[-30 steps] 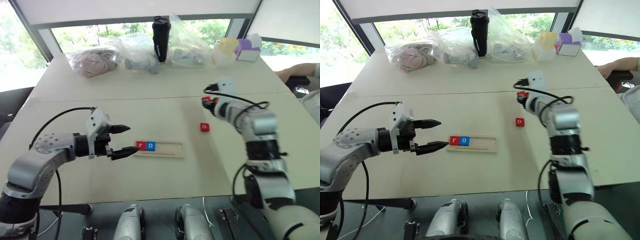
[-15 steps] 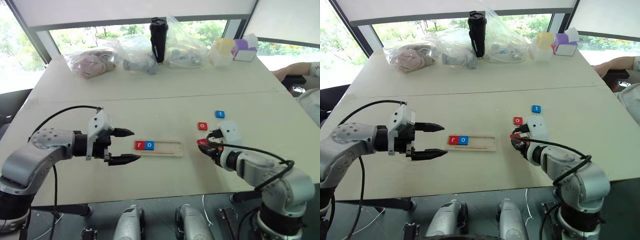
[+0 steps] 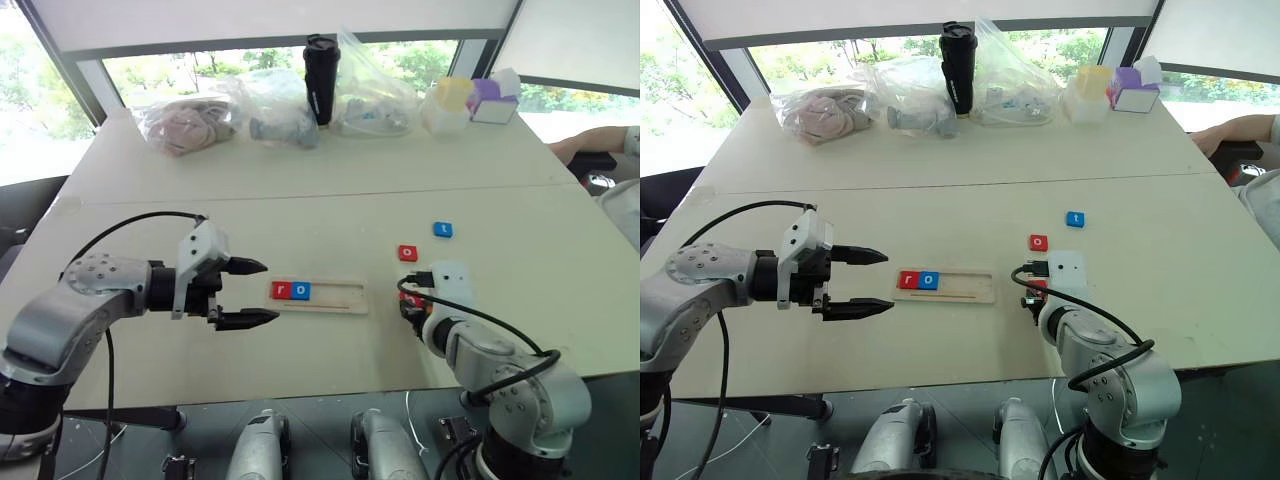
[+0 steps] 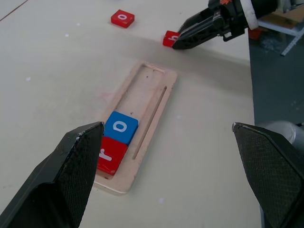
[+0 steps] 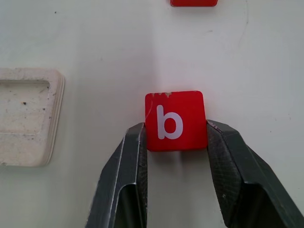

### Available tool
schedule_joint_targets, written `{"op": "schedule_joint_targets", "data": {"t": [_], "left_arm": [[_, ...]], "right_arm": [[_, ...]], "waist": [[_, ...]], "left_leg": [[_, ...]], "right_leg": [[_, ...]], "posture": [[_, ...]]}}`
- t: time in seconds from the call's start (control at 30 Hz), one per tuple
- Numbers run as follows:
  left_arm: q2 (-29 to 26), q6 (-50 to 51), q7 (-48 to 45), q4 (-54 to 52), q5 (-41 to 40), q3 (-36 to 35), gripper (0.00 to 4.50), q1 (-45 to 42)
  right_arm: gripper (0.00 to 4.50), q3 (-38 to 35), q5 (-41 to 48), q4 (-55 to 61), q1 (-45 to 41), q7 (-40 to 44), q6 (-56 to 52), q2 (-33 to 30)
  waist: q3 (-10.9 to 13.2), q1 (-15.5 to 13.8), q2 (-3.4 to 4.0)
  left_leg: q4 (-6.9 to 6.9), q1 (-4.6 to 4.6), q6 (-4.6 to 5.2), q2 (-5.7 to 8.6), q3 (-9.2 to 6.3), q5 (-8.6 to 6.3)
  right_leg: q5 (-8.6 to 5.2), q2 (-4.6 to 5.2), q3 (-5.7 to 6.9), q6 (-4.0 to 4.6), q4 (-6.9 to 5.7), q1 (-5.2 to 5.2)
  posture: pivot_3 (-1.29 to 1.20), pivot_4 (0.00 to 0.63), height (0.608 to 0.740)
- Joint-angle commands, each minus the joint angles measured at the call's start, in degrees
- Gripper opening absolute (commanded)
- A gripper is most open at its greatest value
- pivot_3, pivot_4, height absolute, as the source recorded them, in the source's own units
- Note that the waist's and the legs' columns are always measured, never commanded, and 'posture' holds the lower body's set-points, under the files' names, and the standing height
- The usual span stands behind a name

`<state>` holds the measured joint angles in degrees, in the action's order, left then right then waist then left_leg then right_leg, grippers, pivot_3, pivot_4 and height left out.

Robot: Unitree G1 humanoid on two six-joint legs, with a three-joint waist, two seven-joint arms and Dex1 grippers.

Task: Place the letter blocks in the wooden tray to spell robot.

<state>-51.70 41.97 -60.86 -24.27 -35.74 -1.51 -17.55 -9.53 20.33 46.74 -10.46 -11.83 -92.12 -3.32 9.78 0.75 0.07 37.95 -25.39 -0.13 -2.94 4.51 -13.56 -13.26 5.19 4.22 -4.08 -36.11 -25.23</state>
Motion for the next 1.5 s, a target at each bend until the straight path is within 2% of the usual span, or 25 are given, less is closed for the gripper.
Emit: {"op": "schedule_joint_targets", "data": {"t": [0.03,0.2,0.27,0.3,0.33,0.43,0.5,0.57,0.6,0.63,0.7,0.8,0.87,0.93,1.0,1.13,1.5], "left_arm": [[-0.47,-0.88,-0.13,-0.18,0.41,-0.38,4.50,-0.06],[-0.28,-1.23,-0.03,-0.13,0.91,0.07,4.50,0.10],[-0.29,-1.48,-0.20,0.23,1.23,0.22,4.50,0.09],[-0.30,-1.47,-0.23,0.23,1.28,0.22,4.50,0.11],[-0.31,-1.46,-0.28,0.27,1.34,0.22,4.50,0.11],[-0.38,-1.50,-0.56,0.40,1.55,0.19,4.50,0.29],[-0.47,-1.53,-0.79,0.57,1.69,0.21,4.50,0.47],[-0.60,-1.56,-1.03,0.75,1.87,0.35,4.50,0.52],[-0.71,-1.65,-1.29,1.06,1.97,0.41,4.50,0.38],[-0.94,-1.82,-1.88,1.84,2.05,0.45,4.50,-0.08],[-1.23,-2.16,-2.78,3.03,2.17,0.51,4.50,-0.82],[-1.31,-2.54,-4.75,4.56,1.85,0.85,4.50,-2.04],[-1.31,-2.50,-6.00,4.92,1.36,1.09,4.50,-2.76],[-1.59,-1.55,-7.41,4.39,0.11,1.12,4.50,-3.58],[-2.88,-1.16,-9.63,3.62,-0.39,1.49,4.50,-4.15],[-4.15,-1.43,-10.78,3.51,-0.08,1.55,4.50,-4.28],[-5.24,-0.66,-9.25,0.78,-0.50,0.33,4.50,-1.68]], "right_arm": [[1.17,0.11,-0.57,2.07,0.22,-1.55,-0.38,-0.60],[1.17,0.22,-0.31,2.00,0.58,-2.42,-0.38,-0.47],[2.21,-0.15,-0.21,1.91,0.46,-2.50,-0.38,0.47],[2.57,-0.32,-0.14,1.99,0.46,-2.51,-0.38,0.76],[3.22,-0.42,-0.06,2.03,0.41,-2.47,-0.38,0.91],[4.46,-0.29,0.79,2.35,-0.21,-1.41,-0.38,0.34],[4.46,-0.21,1.75,3.23,-1.15,-0.12,-0.38,-1.20],[4.46,-0.50,4.08,4.88,-2.71,4.17,-0.38,-7.49],[4.46,-1.28,5.09,5.56,-3.99,7.44,-0.38,-12.75],[4.46,-5.15,8.01,4.73,-7.08,13.64,0.38,-17.40],[4.46,-10.96,12.59,2.53,-10.92,22.93,3.15,-23.70],[4.46,-14.30,19.62,-0.06,-7.81,42.82,15.57,-35.74],[4.46,-16.18,20.52,-4.43,-3.53,52.11,23.50,-40.66],[4.46,-14.25,17.16,-9.94,0.91,58.46,32.85,-44.22],[4.46,-7.93,10.36,-17.43,6.17,66.57,45.94,-48.77],[4.46,-1.91,5.58,-27.24,7.31,73.23,59.04,-50.58],[4.46,12.95,-6.63,-49.09,-4.12,81.81,82.19,-47.73]], "waist": [[0.00,-0.01,0.00],[0.00,-0.02,0.00],[0.00,-0.03,0.00],[0.00,-0.02,0.00],[0.00,-0.02,0.00],[0.00,-0.04,0.00],[0.00,-0.01,0.00],[0.01,0.03,0.02],[0.01,0.00,0.02],[0.06,-0.02,0.04],[0.24,-0.04,0.02],[0.29,-0.36,-0.08],[0.34,-0.39,-0.29],[0.39,-0.35,-0.36],[0.41,-0.30,-0.40],[0.45,0.04,-0.40],[0.46,-0.22,-0.40]], "left_leg": [[0.00,0.00,0.00,0.00,0.00,0.00],[0.00,0.00,0.00,0.00,-0.01,0.00],[0.00,0.00,0.00,0.00,0.00,0.00],[0.00,0.00,0.00,0.00,-0.01,0.00],[0.00,0.00,0.00,0.00,0.00,0.00],[0.00,0.00,0.00,0.00,-0.01,0.00],[0.00,0.00,0.00,0.00,0.00,0.00],[0.00,-0.01,0.00,0.00,0.02,0.00],[0.00,-0.01,0.00,0.01,0.03,0.00],[0.00,0.00,0.00,0.02,0.02,0.00],[0.02,0.00,0.00,0.03,0.08,0.00],[-0.03,0.01,0.01,0.03,-0.01,0.00],[-0.18,0.03,0.01,0.03,-0.03,-0.02],[-0.25,0.01,0.02,0.03,0.00,-0.02],[-0.23,0.01,0.03,0.07,0.06,-0.02],[0.02,0.05,0.05,0.06,0.11,-0.03],[0.18,0.07,0.02,0.02,0.11,0.00]], "right_leg": [[0.00,0.00,0.00,0.00,0.00,0.00],[0.00,0.00,0.00,0.00,0.00,0.00],[0.00,0.00,0.00,0.00,0.01,0.00],[0.00,0.00,0.00,0.00,0.01,0.01],[0.00,0.00,0.00,0.00,0.01,0.01],[0.00,0.00,0.00,0.00,0.01,0.01],[0.00,0.01,0.00,0.00,0.02,0.01],[0.00,0.02,-0.03,0.00,0.02,0.00],[0.00,0.02,-0.06,0.00,0.02,-0.01],[0.00,0.02,-0.07,0.00,0.03,0.00],[-0.01,0.04,-0.11,-0.01,0.04,-0.04],[-0.05,-0.04,-0.08,-0.06,0.06,0.00],[-0.11,-0.10,-0.03,-0.08,0.13,0.06],[-0.13,-0.11,-0.04,-0.13,0.15,0.05],[-0.14,-0.08,-0.08,-0.16,0.15,0.06],[-0.13,-0.07,-0.13,-0.15,0.10,0.12],[-0.02,-0.14,-0.19,0.00,-0.01,0.12]], "posture": [[0.00,0.150,0.740],[0.00,0.150,0.740],[0.00,0.150,0.740],[0.00,0.150,0.740],[0.00,0.150,0.740],[0.00,0.150,0.740],[0.00,0.150,0.740],[0.00,0.150,0.740],[0.00,0.150,0.740],[0.00,0.150,0.740],[0.00,0.150,0.740],[0.00,0.150,0.740],[0.00,0.150,0.740],[0.00,0.150,0.740],[0.00,0.150,0.740],[0.00,0.150,0.740],[0.00,0.150,0.740]]}}
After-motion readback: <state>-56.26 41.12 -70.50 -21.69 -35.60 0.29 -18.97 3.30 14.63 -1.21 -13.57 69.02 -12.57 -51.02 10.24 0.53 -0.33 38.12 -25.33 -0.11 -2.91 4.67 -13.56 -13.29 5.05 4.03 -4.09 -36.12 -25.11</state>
